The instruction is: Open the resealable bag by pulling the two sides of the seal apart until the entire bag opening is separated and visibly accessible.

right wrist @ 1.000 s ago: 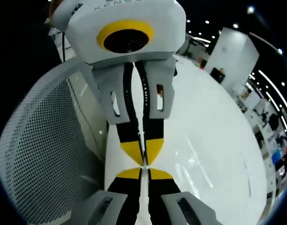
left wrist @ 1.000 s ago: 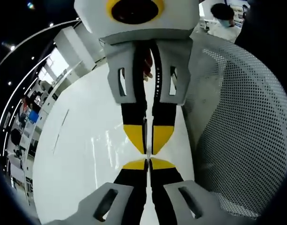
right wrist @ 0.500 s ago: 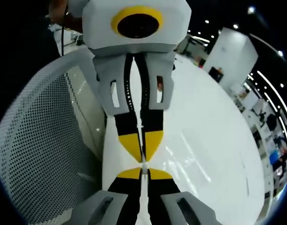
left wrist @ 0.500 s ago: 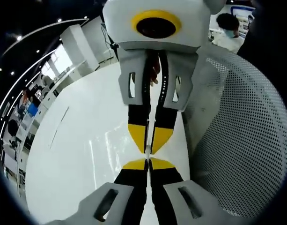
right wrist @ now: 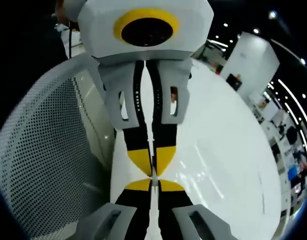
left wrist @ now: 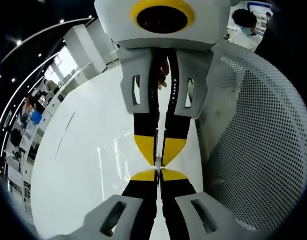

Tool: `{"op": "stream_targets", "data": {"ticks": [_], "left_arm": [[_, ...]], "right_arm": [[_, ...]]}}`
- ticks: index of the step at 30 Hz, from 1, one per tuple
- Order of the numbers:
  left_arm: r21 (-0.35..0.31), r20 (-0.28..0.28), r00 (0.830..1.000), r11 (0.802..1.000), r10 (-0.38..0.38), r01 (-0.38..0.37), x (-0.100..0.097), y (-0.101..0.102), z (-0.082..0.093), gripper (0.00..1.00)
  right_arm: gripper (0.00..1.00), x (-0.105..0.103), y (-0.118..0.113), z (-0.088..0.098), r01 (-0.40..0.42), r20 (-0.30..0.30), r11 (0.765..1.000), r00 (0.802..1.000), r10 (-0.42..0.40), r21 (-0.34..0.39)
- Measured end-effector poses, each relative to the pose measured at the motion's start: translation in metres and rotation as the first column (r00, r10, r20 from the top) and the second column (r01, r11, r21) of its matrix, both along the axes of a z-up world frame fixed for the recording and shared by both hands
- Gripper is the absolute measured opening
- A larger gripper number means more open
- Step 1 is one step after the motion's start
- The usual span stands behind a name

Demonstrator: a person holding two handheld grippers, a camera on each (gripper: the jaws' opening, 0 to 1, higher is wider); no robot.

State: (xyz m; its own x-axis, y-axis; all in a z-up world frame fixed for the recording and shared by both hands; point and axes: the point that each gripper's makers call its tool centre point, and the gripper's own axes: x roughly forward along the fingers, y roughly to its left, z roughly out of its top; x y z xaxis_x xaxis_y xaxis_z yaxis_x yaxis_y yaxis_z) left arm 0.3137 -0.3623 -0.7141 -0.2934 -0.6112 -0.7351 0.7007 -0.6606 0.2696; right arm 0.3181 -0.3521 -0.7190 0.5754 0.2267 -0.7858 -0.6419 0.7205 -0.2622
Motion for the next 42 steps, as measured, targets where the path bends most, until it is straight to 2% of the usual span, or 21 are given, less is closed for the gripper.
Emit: {"op": "stream_targets", "data": {"ticks": [2, 5, 8, 13, 15, 19, 22, 30, 32, 36, 42], "left_arm": [[0.014, -0.004, 1.0, 1.0, -0.009, 0.009, -0.002, 0.002, -0.003, 0.0], [0.026, 0.025, 0.999, 0.999, -0.034, 0.033, -0.002, 0.004, -0.007, 0.0], [0.04, 0.021, 0.999, 0.998, -0.048, 0.047, -0.005, 0.006, -0.008, 0.0], [0.035, 0.032, 0.998, 0.998, -0.055, 0.054, -0.004, 0.006, -0.008, 0.0], [0.015, 0.021, 0.999, 0.999, -0.032, 0.032, -0.002, 0.004, -0.004, 0.0], [0.0, -0.047, 0.999, 1.0, -0.014, 0.014, -0.003, 0.006, 0.001, 0.0], [0.0, -0.047, 0.999, 1.0, -0.017, 0.017, -0.003, 0.007, 0.002, 0.0], [0.002, -0.047, 0.998, 1.0, -0.03, 0.03, -0.006, 0.01, 0.003, 0.0], [0.001, -0.045, 0.998, 0.999, -0.032, 0.032, -0.005, 0.01, 0.003, 0.0], [0.004, -0.083, 0.996, 1.0, -0.015, 0.016, -0.005, 0.01, 0.007, 0.0], [-0.008, -0.039, 0.999, 0.999, -0.036, 0.035, -0.004, 0.007, 0.008, 0.0]], "right_arm": [[0.01, -0.001, 0.003, -0.001, -0.013, -0.007, 1.0, 1.0, 0.013, 0.003], [0.01, -0.001, 0.006, -0.002, -0.025, -0.009, 1.0, 1.0, 0.025, -0.002], [0.0, -0.005, 0.007, -0.007, -0.08, -0.033, 0.996, 0.996, 0.079, -0.038], [0.0, -0.005, 0.006, -0.007, -0.07, -0.031, 0.997, 0.997, 0.069, -0.028], [0.0, -0.004, 0.005, -0.004, -0.073, -0.017, 0.997, 0.997, 0.073, -0.026], [0.0, -0.004, 0.005, 0.0, -0.055, -0.002, 0.998, 0.998, 0.055, 0.014], [0.0, -0.006, 0.004, -0.002, -0.06, -0.007, 0.998, 0.998, 0.06, -0.003], [0.0, -0.008, 0.005, -0.003, -0.055, -0.011, 0.998, 0.998, 0.055, 0.015], [0.0, -0.01, 0.001, -0.005, -0.058, -0.019, 0.998, 0.998, 0.058, -0.009], [0.0, -0.012, -0.001, -0.004, -0.04, -0.016, 0.999, 0.999, 0.041, 0.006], [0.0, -0.01, -0.003, -0.003, -0.052, -0.011, 0.998, 0.999, 0.052, -0.035]]}}
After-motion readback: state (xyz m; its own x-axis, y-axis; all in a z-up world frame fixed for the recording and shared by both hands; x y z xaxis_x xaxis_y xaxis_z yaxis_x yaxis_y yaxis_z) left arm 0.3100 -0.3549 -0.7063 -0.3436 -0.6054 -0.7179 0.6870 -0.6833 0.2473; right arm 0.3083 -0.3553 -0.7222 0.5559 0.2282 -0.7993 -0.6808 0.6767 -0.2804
